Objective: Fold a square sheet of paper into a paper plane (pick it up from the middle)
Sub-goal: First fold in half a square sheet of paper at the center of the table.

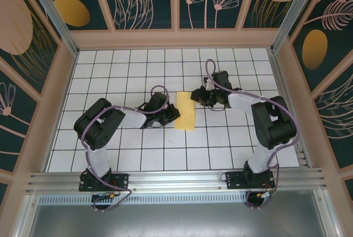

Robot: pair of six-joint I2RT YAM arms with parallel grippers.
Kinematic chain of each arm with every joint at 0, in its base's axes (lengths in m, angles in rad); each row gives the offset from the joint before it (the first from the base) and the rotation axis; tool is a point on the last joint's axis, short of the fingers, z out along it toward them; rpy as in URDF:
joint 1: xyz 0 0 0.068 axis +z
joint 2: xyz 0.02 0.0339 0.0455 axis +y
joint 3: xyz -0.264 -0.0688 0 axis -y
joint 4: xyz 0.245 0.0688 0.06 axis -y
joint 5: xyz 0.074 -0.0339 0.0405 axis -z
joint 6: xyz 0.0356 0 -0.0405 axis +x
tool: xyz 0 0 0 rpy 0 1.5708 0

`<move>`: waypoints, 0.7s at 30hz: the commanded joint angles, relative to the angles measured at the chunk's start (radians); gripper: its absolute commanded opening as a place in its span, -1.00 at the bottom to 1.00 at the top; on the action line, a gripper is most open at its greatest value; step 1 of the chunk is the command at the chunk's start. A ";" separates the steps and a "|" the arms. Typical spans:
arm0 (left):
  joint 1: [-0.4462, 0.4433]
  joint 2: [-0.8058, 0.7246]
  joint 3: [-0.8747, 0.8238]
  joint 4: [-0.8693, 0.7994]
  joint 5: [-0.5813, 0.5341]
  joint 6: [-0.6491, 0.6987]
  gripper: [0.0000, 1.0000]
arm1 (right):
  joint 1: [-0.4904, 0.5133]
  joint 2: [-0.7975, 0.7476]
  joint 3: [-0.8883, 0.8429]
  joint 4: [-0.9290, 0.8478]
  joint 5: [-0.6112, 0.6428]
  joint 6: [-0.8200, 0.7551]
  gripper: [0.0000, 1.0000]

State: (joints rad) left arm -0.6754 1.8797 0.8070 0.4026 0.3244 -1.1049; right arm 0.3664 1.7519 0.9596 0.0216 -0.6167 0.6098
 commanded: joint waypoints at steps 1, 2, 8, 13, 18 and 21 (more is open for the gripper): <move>-0.001 0.027 0.011 -0.075 -0.025 0.005 -0.89 | -0.009 0.069 0.036 0.018 -0.064 -0.064 -0.57; 0.000 0.026 0.010 -0.075 -0.024 0.004 -0.89 | -0.011 0.084 0.047 0.021 -0.076 -0.072 -0.58; 0.000 0.021 0.006 -0.088 -0.027 0.004 -0.89 | -0.022 0.137 0.072 0.058 -0.127 -0.105 -0.58; -0.001 0.016 0.000 -0.097 -0.029 0.006 -0.89 | -0.029 0.169 0.081 0.057 -0.116 -0.111 -0.58; -0.001 0.012 -0.008 -0.099 -0.028 0.002 -0.89 | -0.031 0.201 0.097 0.054 -0.112 -0.115 -0.59; -0.001 0.007 -0.014 -0.096 -0.025 0.000 -0.89 | -0.032 0.216 0.105 0.053 -0.113 -0.120 -0.59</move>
State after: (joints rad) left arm -0.6754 1.8797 0.8120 0.3889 0.3241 -1.1053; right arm 0.3416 1.9476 1.0344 0.0574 -0.7090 0.5209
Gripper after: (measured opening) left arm 0.057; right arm 0.207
